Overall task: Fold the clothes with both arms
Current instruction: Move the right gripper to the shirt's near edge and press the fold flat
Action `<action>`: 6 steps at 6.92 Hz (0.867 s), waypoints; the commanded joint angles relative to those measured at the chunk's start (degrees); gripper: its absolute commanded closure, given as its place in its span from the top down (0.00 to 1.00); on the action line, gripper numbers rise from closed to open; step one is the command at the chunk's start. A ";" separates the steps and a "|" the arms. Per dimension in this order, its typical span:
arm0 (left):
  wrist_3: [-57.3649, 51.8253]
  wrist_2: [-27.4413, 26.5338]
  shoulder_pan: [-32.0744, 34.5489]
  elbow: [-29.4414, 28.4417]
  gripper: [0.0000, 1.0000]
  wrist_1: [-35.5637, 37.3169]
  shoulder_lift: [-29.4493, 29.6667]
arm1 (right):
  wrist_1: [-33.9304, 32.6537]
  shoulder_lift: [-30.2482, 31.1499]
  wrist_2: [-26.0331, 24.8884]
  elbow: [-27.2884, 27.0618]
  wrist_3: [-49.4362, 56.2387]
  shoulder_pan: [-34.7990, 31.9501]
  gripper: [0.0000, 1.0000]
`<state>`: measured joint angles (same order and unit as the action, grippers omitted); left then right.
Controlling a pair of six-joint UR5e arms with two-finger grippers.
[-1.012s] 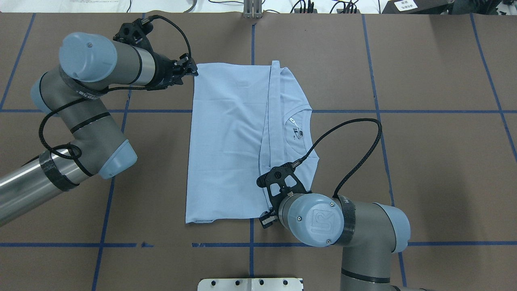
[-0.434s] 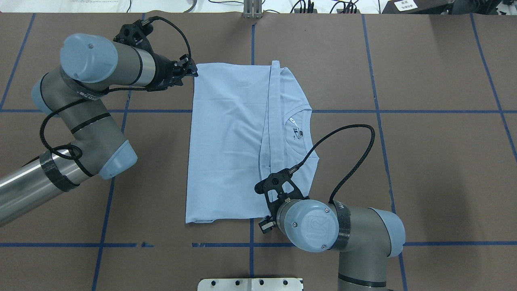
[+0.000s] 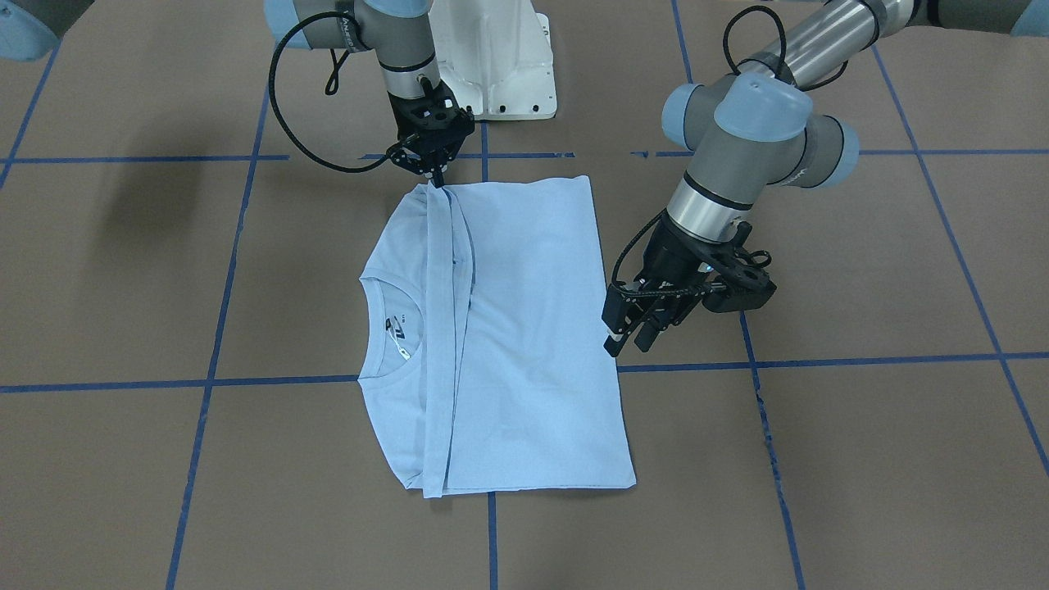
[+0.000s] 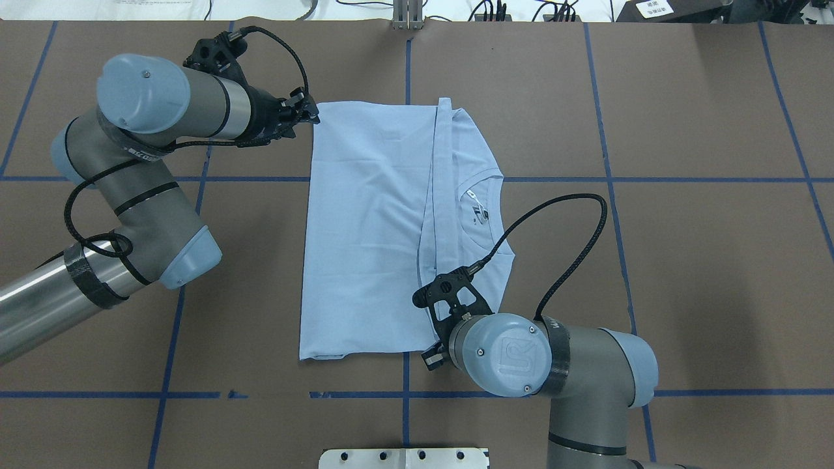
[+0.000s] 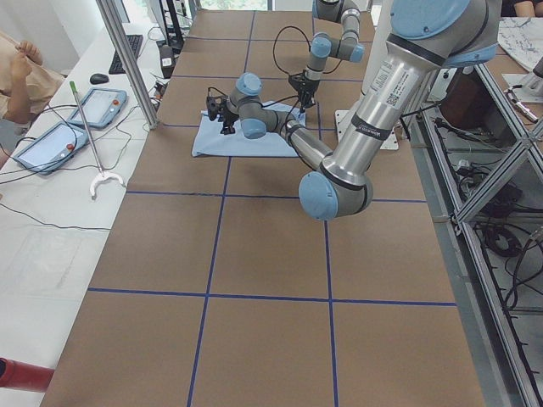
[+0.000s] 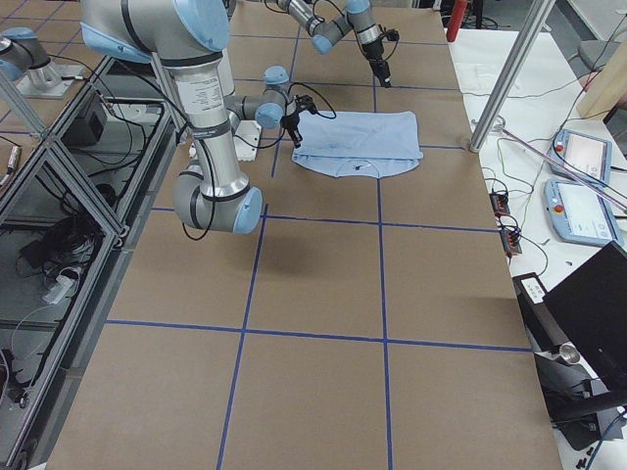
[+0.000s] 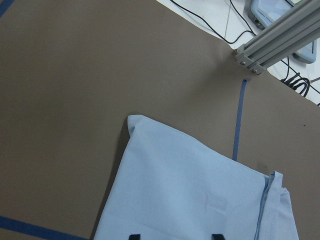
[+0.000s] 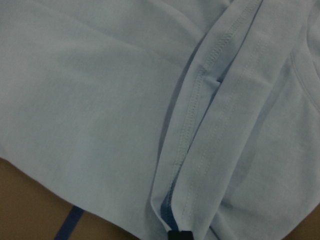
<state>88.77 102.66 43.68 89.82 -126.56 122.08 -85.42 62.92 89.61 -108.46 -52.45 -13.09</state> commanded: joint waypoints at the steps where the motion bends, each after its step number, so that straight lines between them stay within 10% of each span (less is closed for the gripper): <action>1: 0.09 0.00 0.00 0.26 0.57 0.00 0.09 | 0.26 3.06 2.94 -2.70 1.30 -1.59 0.00; 6: 1.67 -0.18 -0.09 0.00 0.58 -0.09 0.18 | 0.43 11.84 2.50 -6.93 -16.86 1.04 0.00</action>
<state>90.28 102.55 43.60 89.89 -126.57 122.25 -85.21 72.13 92.01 -114.61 -64.80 -12.73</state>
